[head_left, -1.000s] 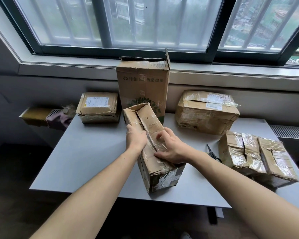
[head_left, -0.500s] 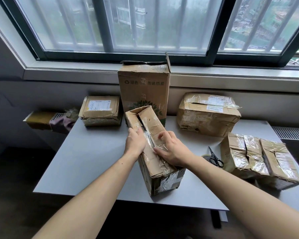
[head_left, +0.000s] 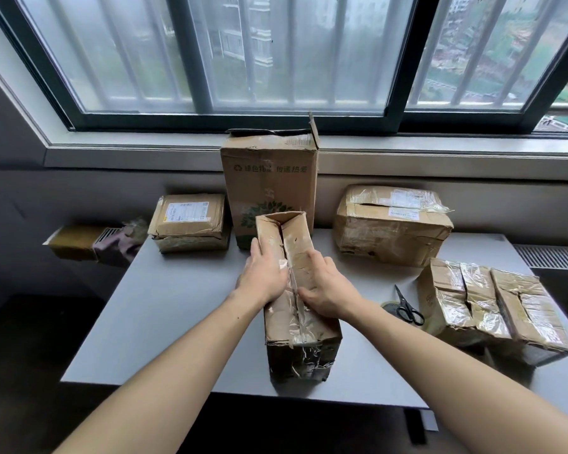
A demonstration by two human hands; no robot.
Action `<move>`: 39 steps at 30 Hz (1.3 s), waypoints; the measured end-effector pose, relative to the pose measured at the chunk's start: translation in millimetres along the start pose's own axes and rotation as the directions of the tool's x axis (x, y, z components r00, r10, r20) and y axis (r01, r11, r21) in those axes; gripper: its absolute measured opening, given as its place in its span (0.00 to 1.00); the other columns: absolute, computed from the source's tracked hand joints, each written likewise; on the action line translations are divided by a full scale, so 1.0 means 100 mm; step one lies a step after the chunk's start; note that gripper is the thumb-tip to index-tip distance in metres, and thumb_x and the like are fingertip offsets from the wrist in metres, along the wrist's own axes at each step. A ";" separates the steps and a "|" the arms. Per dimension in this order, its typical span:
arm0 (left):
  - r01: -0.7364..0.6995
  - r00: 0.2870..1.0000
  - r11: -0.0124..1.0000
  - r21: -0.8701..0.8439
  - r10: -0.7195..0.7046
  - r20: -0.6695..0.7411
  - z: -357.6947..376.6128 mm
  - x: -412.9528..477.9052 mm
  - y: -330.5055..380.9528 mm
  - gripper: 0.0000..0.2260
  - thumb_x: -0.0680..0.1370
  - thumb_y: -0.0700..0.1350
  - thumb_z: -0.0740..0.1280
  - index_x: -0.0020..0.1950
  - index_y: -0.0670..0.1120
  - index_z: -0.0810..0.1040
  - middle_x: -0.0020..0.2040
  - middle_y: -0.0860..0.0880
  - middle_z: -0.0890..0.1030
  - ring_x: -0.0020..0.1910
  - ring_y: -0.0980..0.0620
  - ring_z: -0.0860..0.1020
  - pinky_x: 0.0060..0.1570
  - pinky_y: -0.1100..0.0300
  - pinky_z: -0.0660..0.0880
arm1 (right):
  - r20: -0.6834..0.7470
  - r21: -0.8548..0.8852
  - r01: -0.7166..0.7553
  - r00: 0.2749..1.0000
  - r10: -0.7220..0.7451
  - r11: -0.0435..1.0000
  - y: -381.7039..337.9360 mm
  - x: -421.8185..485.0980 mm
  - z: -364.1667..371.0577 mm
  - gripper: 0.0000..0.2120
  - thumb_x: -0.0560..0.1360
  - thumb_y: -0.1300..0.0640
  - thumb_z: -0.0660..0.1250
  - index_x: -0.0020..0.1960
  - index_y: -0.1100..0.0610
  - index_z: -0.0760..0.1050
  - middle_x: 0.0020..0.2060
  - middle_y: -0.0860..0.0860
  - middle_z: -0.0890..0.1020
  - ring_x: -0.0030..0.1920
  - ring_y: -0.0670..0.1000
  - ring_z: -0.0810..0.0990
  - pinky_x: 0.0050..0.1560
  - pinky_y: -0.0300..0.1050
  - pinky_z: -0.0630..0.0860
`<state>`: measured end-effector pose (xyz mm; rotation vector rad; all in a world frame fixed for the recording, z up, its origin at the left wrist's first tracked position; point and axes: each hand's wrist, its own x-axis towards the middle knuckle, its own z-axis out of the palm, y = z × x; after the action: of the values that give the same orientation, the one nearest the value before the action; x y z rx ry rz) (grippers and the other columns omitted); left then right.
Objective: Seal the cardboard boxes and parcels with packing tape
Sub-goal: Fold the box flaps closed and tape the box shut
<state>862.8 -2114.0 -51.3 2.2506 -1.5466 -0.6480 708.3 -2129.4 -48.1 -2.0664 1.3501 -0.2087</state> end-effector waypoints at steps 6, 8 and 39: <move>0.100 0.995 0.964 0.246 -0.091 -0.048 0.08 0.12 0.12 0.44 0.75 0.60 0.68 0.79 0.41 0.47 0.76 0.40 0.54 0.73 0.41 0.62 0.65 0.46 0.68 | -0.039 -0.030 0.019 0.999 -0.020 0.999 -0.01 0.00 0.06 0.32 0.76 0.59 0.63 0.77 0.54 0.54 0.63 0.56 0.68 0.57 0.64 0.76 0.56 0.55 0.75; 0.142 0.988 0.952 0.271 -0.120 -0.097 0.09 0.19 0.17 0.40 0.78 0.58 0.65 0.79 0.40 0.48 0.75 0.40 0.57 0.72 0.41 0.64 0.62 0.46 0.69 | -0.048 -0.042 0.036 0.998 -0.038 0.998 0.00 -0.01 0.07 0.33 0.76 0.61 0.62 0.77 0.54 0.54 0.62 0.56 0.67 0.57 0.64 0.76 0.54 0.55 0.75; 0.019 0.993 0.977 0.213 -0.044 0.113 -0.01 0.37 0.30 0.50 0.73 0.75 0.57 0.81 0.43 0.45 0.81 0.41 0.43 0.78 0.38 0.55 0.74 0.46 0.58 | 0.144 0.674 -0.087 0.989 -0.015 0.734 0.11 0.05 0.10 0.33 0.79 0.54 0.57 0.79 0.55 0.47 0.73 0.49 0.63 0.70 0.47 0.68 0.69 0.46 0.70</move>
<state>850.9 -2159.5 -41.4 2.4360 -1.7119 -0.6632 707.0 -2132.3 -63.5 -1.3957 1.0126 -0.4590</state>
